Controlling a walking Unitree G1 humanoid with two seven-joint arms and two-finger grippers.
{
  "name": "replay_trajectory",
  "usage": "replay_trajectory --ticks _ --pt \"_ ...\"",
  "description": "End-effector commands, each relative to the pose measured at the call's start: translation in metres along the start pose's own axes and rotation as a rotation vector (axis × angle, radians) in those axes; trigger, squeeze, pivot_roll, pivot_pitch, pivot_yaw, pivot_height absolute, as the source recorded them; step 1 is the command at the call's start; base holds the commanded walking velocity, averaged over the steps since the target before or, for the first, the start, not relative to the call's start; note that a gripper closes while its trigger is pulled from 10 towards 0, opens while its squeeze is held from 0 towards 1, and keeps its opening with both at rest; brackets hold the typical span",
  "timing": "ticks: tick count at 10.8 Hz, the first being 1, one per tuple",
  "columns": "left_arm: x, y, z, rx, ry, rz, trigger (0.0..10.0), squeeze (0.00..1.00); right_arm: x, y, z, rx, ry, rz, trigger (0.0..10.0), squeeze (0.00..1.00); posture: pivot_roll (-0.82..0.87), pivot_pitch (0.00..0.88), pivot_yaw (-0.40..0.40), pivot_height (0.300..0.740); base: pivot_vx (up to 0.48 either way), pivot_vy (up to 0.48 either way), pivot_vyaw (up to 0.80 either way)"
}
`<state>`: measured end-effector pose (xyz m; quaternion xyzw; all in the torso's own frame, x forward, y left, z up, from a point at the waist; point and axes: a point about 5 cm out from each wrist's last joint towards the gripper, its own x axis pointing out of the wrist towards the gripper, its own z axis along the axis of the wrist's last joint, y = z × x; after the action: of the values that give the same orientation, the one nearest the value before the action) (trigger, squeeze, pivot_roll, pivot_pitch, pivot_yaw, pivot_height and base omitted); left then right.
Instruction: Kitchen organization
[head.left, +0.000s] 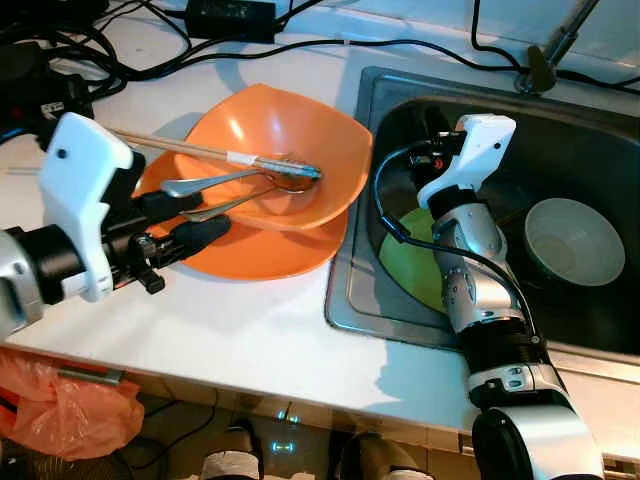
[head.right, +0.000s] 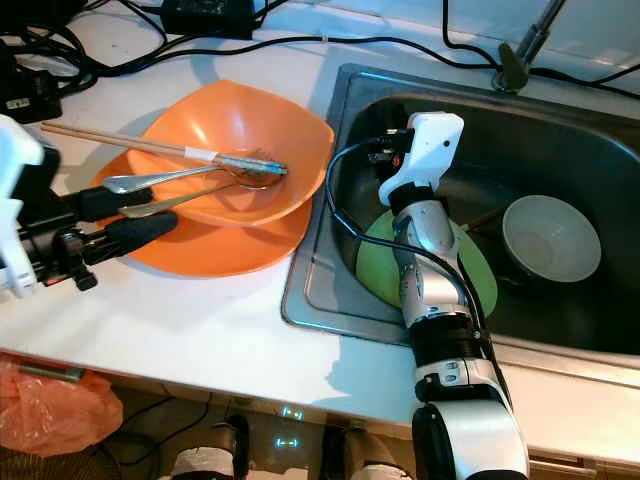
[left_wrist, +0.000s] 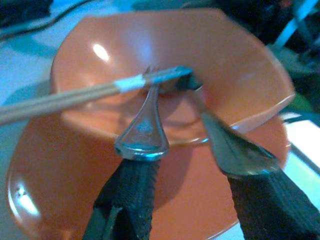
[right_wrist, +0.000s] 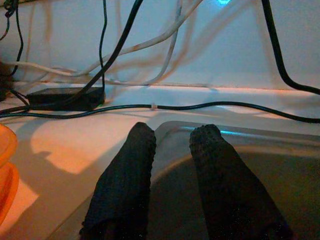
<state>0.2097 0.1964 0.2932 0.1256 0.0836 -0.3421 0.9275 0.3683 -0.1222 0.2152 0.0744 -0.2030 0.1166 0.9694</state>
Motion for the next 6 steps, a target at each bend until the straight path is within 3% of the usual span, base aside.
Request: replay_trajectory --ticks 1,2,6 --pt "-0.004 -0.010 0.005 0.044 -0.029 -0.090 10.0 0.00 -0.008 -0.004 -0.012 0.015 0.042 -0.016 10.0 0.00 0.36 0.252 -0.086 0.740 0.000 0.000 0.00" --pt "-0.008 -0.012 0.011 0.074 -0.067 -0.120 10.0 0.00 -0.008 -0.006 -0.013 0.012 0.044 -0.018 10.0 0.00 0.37 0.252 -0.087 0.740 0.000 0.000 0.00" --pt "-0.006 0.003 0.038 0.046 -0.359 0.013 10.0 0.00 -0.009 -0.007 -0.014 0.008 0.050 -0.022 10.0 0.00 0.36 0.244 -0.087 0.740 0.000 0.000 0.00"
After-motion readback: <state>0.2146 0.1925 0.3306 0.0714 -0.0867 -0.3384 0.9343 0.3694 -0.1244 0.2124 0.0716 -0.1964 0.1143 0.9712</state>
